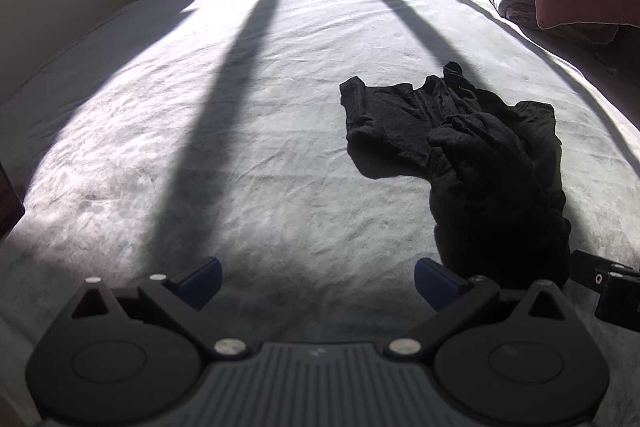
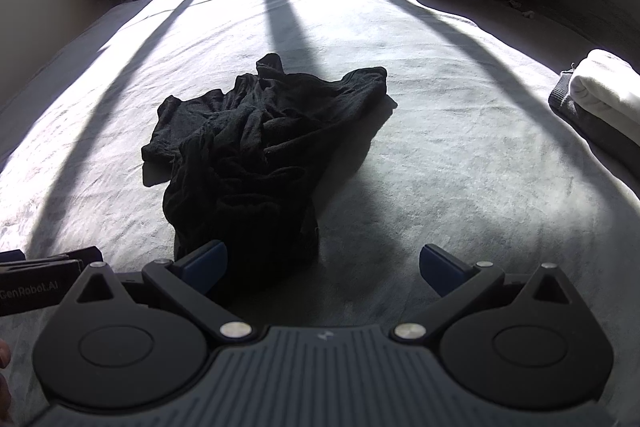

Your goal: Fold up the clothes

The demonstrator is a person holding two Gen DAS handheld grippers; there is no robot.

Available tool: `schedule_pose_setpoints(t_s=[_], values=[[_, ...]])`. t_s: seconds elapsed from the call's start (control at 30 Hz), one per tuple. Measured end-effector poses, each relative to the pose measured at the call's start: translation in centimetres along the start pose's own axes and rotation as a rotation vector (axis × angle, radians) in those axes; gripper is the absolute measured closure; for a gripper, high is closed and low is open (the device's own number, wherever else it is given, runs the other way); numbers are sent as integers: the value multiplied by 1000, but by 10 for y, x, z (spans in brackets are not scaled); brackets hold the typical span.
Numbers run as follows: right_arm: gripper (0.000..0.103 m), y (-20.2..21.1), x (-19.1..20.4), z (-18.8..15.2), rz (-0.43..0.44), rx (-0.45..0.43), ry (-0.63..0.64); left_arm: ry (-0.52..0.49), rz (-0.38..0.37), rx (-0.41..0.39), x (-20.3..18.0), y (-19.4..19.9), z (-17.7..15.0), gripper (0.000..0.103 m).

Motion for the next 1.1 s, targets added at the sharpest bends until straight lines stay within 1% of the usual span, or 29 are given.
schedule_pose_setpoints(t_s=[1.1], values=[[0, -2, 2, -2, -3, 14, 4, 4, 15, 7, 2, -1, -1, 0]])
Point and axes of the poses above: each gripper's, at about its wrist camera, not at the fingertips, and y roughly against the way its jaws point, x to its left, z to its top, the point moved 7 cm from there along -y, roughly the way its jaws point, and after that the axes turned 8 degrees about y, right-handed, at the moved point
